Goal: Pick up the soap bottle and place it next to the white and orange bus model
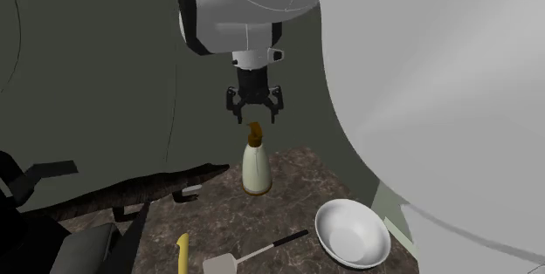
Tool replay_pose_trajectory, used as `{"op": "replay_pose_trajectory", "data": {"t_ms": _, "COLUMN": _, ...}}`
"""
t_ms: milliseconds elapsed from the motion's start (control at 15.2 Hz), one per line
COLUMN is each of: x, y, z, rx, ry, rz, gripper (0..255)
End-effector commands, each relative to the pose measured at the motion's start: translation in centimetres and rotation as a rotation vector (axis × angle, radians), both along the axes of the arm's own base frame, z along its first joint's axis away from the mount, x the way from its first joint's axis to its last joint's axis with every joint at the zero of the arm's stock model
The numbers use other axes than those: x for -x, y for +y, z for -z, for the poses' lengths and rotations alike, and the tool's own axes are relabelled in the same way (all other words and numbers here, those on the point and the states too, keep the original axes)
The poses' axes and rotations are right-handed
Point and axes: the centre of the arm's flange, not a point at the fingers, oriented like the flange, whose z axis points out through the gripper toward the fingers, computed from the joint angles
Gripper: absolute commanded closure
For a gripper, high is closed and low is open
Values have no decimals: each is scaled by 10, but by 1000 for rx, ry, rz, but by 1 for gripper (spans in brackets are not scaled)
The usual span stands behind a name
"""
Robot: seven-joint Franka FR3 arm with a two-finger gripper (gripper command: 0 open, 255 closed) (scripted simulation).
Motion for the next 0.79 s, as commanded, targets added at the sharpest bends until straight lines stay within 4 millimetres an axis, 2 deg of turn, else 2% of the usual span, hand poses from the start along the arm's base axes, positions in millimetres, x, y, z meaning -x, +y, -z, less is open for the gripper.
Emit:
{"op": "replay_pose_trajectory", "data": {"t_ms": 0, "x": -23, "y": 10, "z": 10, "rx": 5, "ry": 1, "rz": 0, "gripper": 0}}
{"op": "replay_pose_trajectory", "data": {"t_ms": 132, "x": -46, "y": 20, "z": 19, "rx": 11, "ry": 3, "rz": 0, "gripper": 0}}
{"op": "replay_pose_trajectory", "data": {"t_ms": 594, "x": -46, "y": 18, "z": 56, "rx": 11, "ry": 3, "rz": 0, "gripper": 0}}
{"op": "replay_pose_trajectory", "data": {"t_ms": 726, "x": -46, "y": 18, "z": 59, "rx": 11, "ry": 3, "rz": 0, "gripper": 0}}
